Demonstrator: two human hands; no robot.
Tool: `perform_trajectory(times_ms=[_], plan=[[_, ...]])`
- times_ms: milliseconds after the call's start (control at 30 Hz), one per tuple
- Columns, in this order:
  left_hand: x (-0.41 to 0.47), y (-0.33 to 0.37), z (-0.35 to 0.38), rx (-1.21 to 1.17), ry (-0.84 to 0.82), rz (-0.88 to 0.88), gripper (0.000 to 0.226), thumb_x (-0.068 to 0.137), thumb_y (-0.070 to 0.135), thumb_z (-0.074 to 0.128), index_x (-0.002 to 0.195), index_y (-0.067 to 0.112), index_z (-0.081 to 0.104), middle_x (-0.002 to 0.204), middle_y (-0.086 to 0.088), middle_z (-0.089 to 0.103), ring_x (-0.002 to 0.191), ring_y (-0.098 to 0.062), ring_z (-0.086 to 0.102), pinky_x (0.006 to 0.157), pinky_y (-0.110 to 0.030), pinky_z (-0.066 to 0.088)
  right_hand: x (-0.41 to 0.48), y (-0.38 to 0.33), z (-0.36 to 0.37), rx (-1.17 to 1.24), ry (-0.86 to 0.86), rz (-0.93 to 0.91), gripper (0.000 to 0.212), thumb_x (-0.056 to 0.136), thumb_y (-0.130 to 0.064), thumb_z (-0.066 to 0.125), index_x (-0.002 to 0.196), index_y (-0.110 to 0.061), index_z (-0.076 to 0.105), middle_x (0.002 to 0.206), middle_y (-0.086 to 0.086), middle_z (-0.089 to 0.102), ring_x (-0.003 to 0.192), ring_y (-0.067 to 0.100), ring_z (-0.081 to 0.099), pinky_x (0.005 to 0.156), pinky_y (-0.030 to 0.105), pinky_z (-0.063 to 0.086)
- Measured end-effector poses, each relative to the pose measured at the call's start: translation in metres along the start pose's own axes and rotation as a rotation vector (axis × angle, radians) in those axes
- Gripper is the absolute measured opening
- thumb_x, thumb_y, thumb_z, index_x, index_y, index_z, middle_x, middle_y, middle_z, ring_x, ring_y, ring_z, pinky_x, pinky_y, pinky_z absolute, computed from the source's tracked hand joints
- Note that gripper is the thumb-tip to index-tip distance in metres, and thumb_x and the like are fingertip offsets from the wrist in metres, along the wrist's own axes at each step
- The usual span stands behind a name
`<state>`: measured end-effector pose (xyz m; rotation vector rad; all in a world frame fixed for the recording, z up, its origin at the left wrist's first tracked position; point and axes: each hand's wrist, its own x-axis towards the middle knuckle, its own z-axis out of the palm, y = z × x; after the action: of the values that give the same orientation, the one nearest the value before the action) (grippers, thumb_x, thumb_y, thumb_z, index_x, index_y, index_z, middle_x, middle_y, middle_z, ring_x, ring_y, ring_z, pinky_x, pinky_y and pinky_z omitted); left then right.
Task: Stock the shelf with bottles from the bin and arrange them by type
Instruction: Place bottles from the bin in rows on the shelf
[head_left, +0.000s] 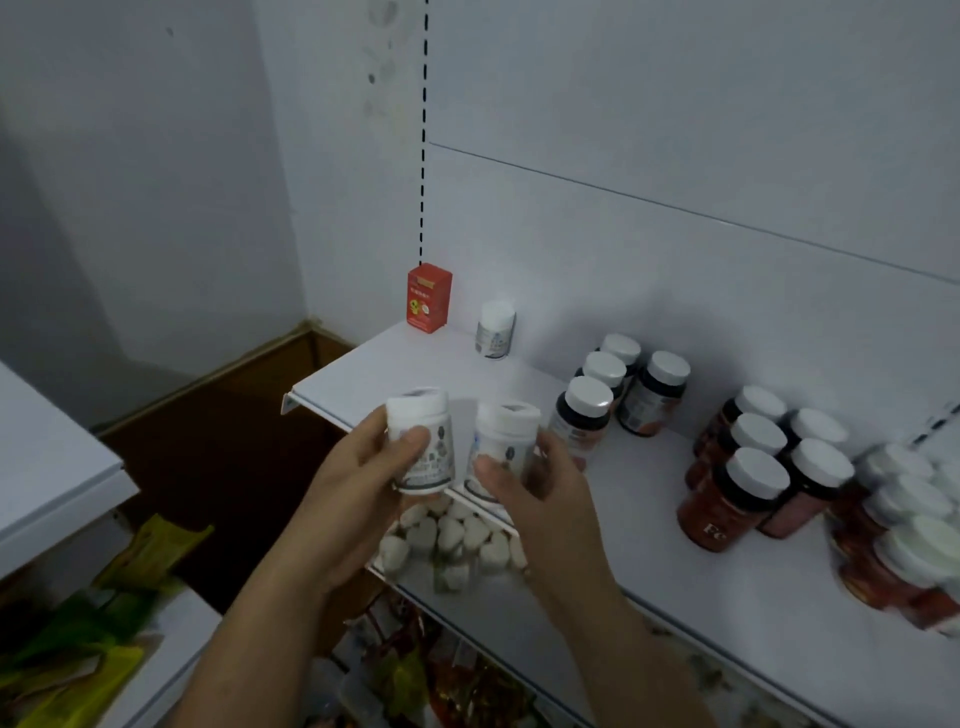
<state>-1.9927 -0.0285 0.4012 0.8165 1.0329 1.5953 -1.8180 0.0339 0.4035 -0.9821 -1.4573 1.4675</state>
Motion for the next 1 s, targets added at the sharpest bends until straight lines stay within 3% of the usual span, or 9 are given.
perform_trajectory(times_ms=[133,200,300,400,533,600,767,900,1000], plan=[[0.038,0.002,-0.027,0.359,0.173,0.085,0.056,0.086,0.031,0.082,0.137,0.031,0.059,0.131,0.004,0.072,0.12,-0.02,0.07,0.104,-0.053,0.056,0.045,0.016,0.026,-0.128,0.067,-0.011,0.037,0.095,-0.023,0.074,0.127,-0.023,0.056,0.116,-0.007,0.068,0.091,-0.01,0.066,0.073,0.009,0.051],[0.06,0.002,-0.04,0.461,0.207,0.103,0.055,0.086,0.032,0.084,0.134,0.034,0.057,0.129,0.009,0.07,0.118,-0.014,0.069,0.101,-0.045,0.059,0.07,0.022,0.038,-0.205,0.089,-0.013,0.038,0.097,-0.026,0.071,0.129,-0.022,0.053,0.122,-0.004,0.058,0.09,-0.01,0.063,0.072,0.006,0.047],[0.091,0.0,-0.05,0.624,0.178,0.147,0.053,0.091,0.028,0.082,0.136,0.033,0.055,0.134,0.014,0.063,0.12,-0.004,0.061,0.094,-0.022,0.053,0.107,0.03,0.052,-0.285,0.124,0.005,0.043,0.098,-0.029,0.068,0.136,-0.02,0.05,0.13,0.002,0.049,0.096,-0.003,0.057,0.081,0.012,0.044],[0.119,-0.004,-0.053,0.755,0.163,0.197,0.051,0.093,0.028,0.079,0.138,0.031,0.055,0.134,0.014,0.061,0.116,0.004,0.057,0.089,-0.013,0.044,0.141,0.032,0.06,-0.3,0.161,-0.021,0.029,0.097,-0.021,0.068,0.121,-0.024,0.052,0.113,-0.004,0.06,0.095,0.006,0.06,0.074,0.012,0.046],[0.151,-0.011,-0.052,0.841,0.103,0.208,0.05,0.096,0.03,0.075,0.141,0.03,0.054,0.134,0.012,0.061,0.115,-0.005,0.059,0.098,-0.023,0.044,0.182,0.044,0.068,-0.361,0.251,0.062,0.025,0.096,-0.024,0.064,0.117,-0.029,0.052,0.119,-0.001,0.065,0.116,0.027,0.061,0.1,0.045,0.052],[0.163,-0.016,-0.051,0.847,0.054,0.196,0.047,0.097,0.032,0.074,0.14,0.031,0.053,0.133,0.012,0.062,0.113,-0.001,0.06,0.102,-0.027,0.048,0.2,0.05,0.069,-0.397,0.281,0.092,0.032,0.096,-0.03,0.062,0.127,-0.025,0.055,0.127,0.002,0.066,0.119,0.029,0.061,0.103,0.05,0.052],[0.18,-0.026,-0.046,0.82,0.024,0.151,0.054,0.098,0.027,0.074,0.144,0.031,0.048,0.136,0.013,0.059,0.116,0.0,0.058,0.086,-0.004,0.043,0.218,0.052,0.067,-0.416,0.281,0.095,0.042,0.096,-0.025,0.059,0.138,-0.022,0.054,0.13,0.006,0.066,0.119,0.029,0.063,0.104,0.048,0.053],[0.186,-0.03,-0.04,0.893,0.032,0.167,0.059,0.097,0.017,0.074,0.148,0.027,0.045,0.135,0.018,0.051,0.121,0.002,0.048,0.096,0.003,0.034,0.209,0.046,0.069,-0.361,0.236,0.098,0.047,0.1,-0.011,0.05,0.146,-0.019,0.048,0.141,0.007,0.062,0.126,0.029,0.06,0.106,0.037,0.047],[0.19,-0.033,-0.036,0.913,0.027,0.129,0.061,0.098,0.013,0.073,0.151,0.022,0.044,0.135,0.016,0.046,0.126,0.0,0.041,0.09,0.012,0.024,0.203,0.046,0.067,-0.318,0.224,0.095,0.046,0.101,-0.009,0.047,0.146,-0.02,0.05,0.142,0.004,0.062,0.127,0.026,0.059,0.102,0.031,0.043]])
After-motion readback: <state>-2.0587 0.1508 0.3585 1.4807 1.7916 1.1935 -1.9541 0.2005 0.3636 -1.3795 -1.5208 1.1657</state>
